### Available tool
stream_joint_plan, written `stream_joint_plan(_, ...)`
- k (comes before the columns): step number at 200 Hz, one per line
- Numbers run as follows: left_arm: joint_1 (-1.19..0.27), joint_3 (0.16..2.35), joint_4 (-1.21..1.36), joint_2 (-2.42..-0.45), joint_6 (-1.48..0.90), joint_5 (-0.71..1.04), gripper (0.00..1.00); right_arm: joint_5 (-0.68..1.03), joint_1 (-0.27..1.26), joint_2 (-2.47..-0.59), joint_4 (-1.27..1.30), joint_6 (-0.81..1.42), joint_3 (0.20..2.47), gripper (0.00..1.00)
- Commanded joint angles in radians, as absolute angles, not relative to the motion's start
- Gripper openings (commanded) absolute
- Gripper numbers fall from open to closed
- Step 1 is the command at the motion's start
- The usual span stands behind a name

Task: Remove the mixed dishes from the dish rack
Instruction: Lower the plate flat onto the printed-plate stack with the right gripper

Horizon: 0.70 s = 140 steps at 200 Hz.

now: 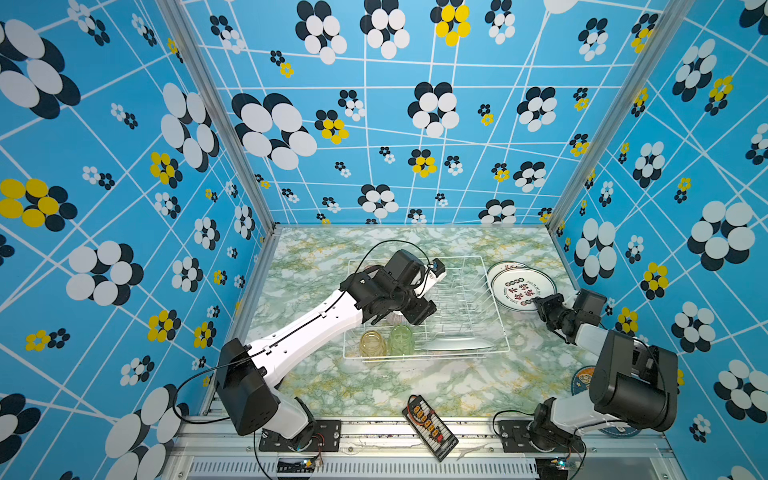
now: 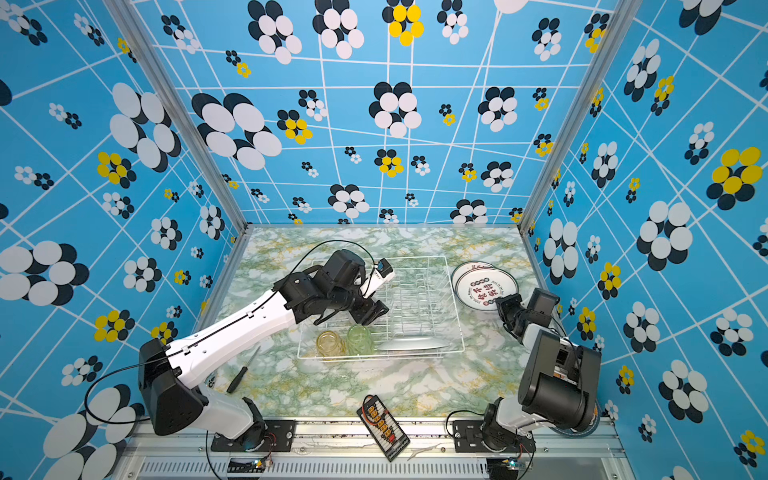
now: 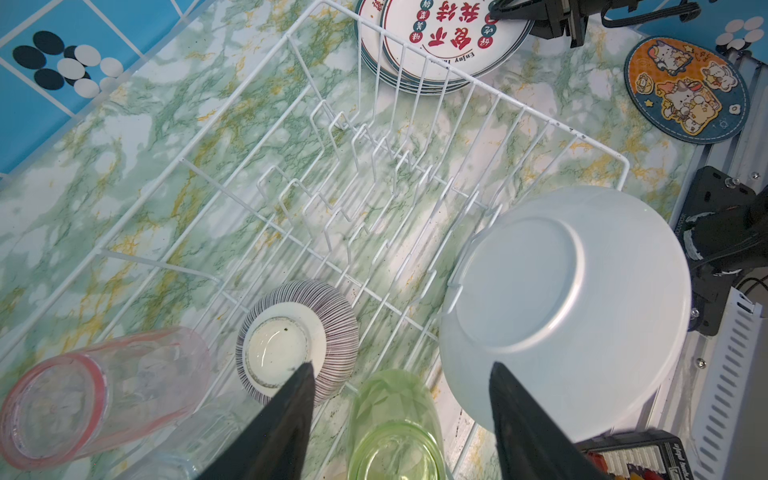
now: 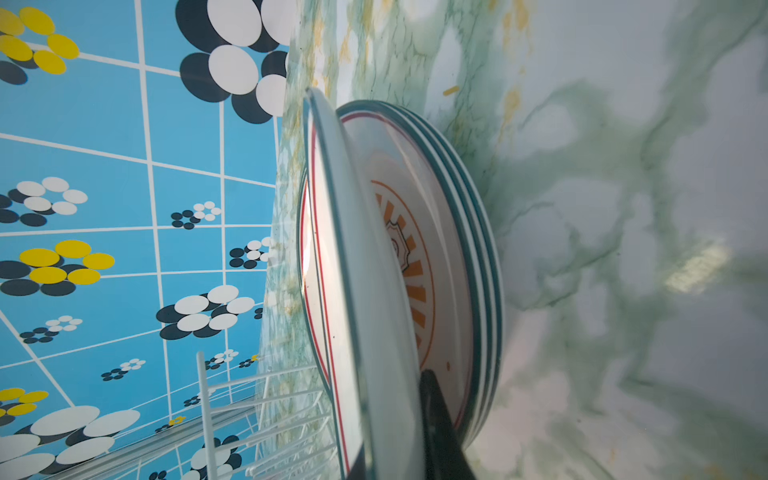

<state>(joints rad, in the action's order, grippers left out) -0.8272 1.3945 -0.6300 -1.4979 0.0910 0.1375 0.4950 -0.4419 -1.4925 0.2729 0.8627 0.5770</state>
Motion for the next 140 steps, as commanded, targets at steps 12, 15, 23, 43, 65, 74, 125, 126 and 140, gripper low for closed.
stream_joint_plan(12,-0.833,1.412,-0.656,-1.503,0.104,0.121,0.68,0.492,-0.445,-1.480,0.168,0.783,0.614,0.16)
stream_joint_plan(15,-0.832,1.412,-0.656,-1.503,0.104,0.121,0.68,0.490,-0.445,-1.480,0.159,0.779,0.616,0.17)
stream_joint_plan(23,-0.832,1.410,-0.658,-1.501,0.104,0.120,0.68,0.488,-0.445,-1.476,0.134,0.765,0.626,0.19)
stream_joint_plan(43,-0.832,1.405,-0.657,-1.500,0.107,0.119,0.68,0.471,-0.445,-1.465,0.080,0.733,0.639,0.24)
stream_joint_plan(65,-0.831,1.400,-0.654,-1.497,0.110,0.118,0.68,0.456,-0.445,-1.446,0.034,0.700,0.650,0.27)
stream_joint_plan(74,-0.832,1.397,-0.652,-1.497,0.110,0.119,0.68,0.446,-0.445,-1.437,0.013,0.687,0.656,0.30)
stream_joint_plan(125,-0.832,1.384,-0.650,-1.497,0.114,0.115,0.68,0.357,-0.435,-1.407,-0.102,0.611,0.691,0.51)
stream_joint_plan(126,-0.832,1.384,-0.650,-1.496,0.114,0.116,0.68,0.355,-0.435,-1.407,-0.104,0.609,0.692,0.52)
stream_joint_plan(140,-0.832,1.379,-0.649,-1.496,0.115,0.113,0.68,0.319,-0.422,-1.401,-0.133,0.587,0.705,0.68)
